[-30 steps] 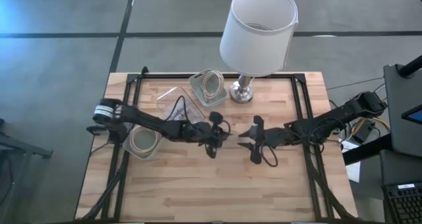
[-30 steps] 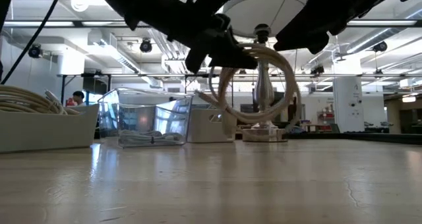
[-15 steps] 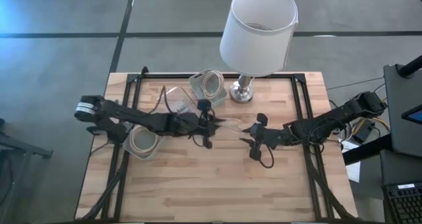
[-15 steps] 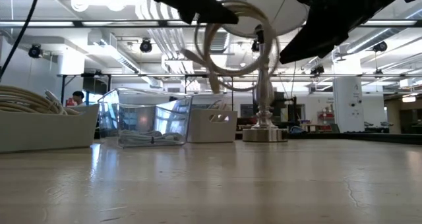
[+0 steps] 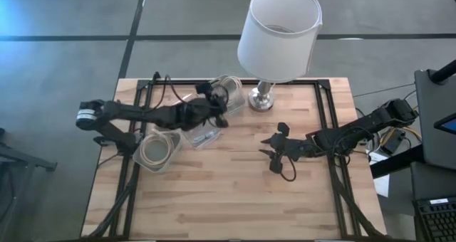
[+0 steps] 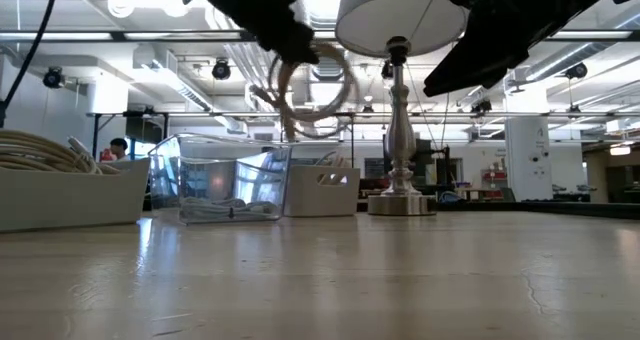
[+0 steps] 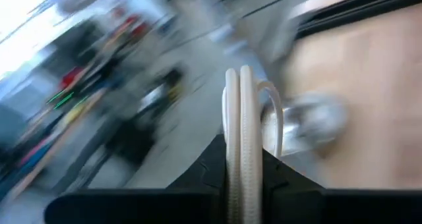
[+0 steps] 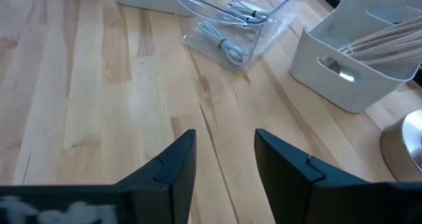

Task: Pick & Place USB Port
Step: Put the brown hdmi cable into the right gray bin

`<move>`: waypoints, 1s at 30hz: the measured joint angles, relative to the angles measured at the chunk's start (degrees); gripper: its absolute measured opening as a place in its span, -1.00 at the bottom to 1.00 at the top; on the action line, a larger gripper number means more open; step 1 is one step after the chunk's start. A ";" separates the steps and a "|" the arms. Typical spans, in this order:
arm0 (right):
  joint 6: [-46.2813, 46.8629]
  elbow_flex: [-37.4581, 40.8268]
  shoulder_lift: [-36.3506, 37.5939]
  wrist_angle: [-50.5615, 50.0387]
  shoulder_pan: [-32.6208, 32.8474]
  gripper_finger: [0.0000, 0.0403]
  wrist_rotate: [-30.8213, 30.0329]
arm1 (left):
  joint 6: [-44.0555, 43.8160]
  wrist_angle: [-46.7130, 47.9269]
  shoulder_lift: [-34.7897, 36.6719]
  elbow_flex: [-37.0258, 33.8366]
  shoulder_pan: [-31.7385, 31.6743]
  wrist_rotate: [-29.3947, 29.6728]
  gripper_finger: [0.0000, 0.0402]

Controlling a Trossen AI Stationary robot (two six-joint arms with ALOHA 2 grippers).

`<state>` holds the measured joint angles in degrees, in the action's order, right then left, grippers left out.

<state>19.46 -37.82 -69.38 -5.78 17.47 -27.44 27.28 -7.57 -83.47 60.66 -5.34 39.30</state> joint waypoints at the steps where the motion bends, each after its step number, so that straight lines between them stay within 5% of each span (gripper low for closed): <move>1: -0.04 0.00 0.00 -0.01 0.00 -0.28 0.00 | -0.83 -0.10 -0.21 0.00 -0.94 3.46 -0.87; 4: -0.13 0.00 0.00 0.02 0.00 -0.29 0.00 | -5.97 -0.04 -0.98 -0.01 -3.98 10.09 -0.87; 13: -0.15 0.00 0.00 0.17 0.00 -0.30 0.00 | -19.51 -6.47 -8.53 -0.02 -10.35 10.19 -0.87; 18: -0.15 0.00 0.00 0.15 0.00 -0.31 0.00 | -19.90 -11.20 -13.74 -0.02 -10.69 19.51 -0.87; 30: -0.15 0.00 -0.07 0.11 0.00 -0.31 0.31 | -20.01 -12.94 -22.78 4.80 -10.82 10.32 -0.60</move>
<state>19.31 -37.82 -69.45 -5.67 17.47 -27.14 7.27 -20.51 -106.25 65.47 -16.16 49.61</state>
